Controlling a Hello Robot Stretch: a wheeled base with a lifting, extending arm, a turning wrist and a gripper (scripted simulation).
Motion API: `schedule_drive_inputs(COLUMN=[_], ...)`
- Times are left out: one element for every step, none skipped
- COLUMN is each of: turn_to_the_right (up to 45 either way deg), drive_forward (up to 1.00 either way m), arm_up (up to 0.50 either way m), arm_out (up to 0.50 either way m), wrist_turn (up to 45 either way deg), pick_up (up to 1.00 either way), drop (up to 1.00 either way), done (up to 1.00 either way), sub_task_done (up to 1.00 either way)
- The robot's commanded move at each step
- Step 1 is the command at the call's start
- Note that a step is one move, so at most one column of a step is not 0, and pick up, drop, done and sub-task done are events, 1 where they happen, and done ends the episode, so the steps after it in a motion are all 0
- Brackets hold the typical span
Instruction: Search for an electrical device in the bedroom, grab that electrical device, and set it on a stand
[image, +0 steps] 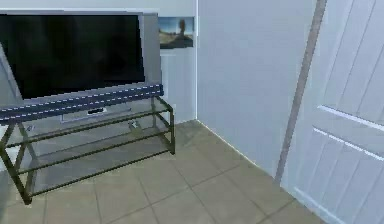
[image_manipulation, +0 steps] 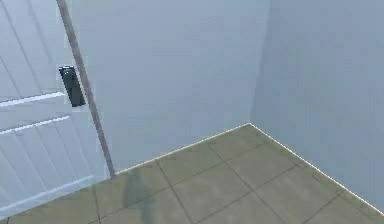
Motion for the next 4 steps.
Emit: schedule_drive_inputs(turn_to_the_right=[-45.0, -45.0, 0.0, -18.0], drive_forward=[0.0, 0.0, 1.0, 0.0], arm_up=[0.0, 0.0, 0.0, 0.0], arm_out=[0.0, 0.0, 0.0, 0.0], wrist_turn=[0.0, 0.0, 0.0, 0.0], pick_up=[0.0, 0.0, 0.0, 0.0], drop=[0.0, 0.0, 0.0, 0.0], done=[0.0, 0.0, 0.0, 0.0], sub_task_done=[0.0, 0.0, 0.0, 0.0])
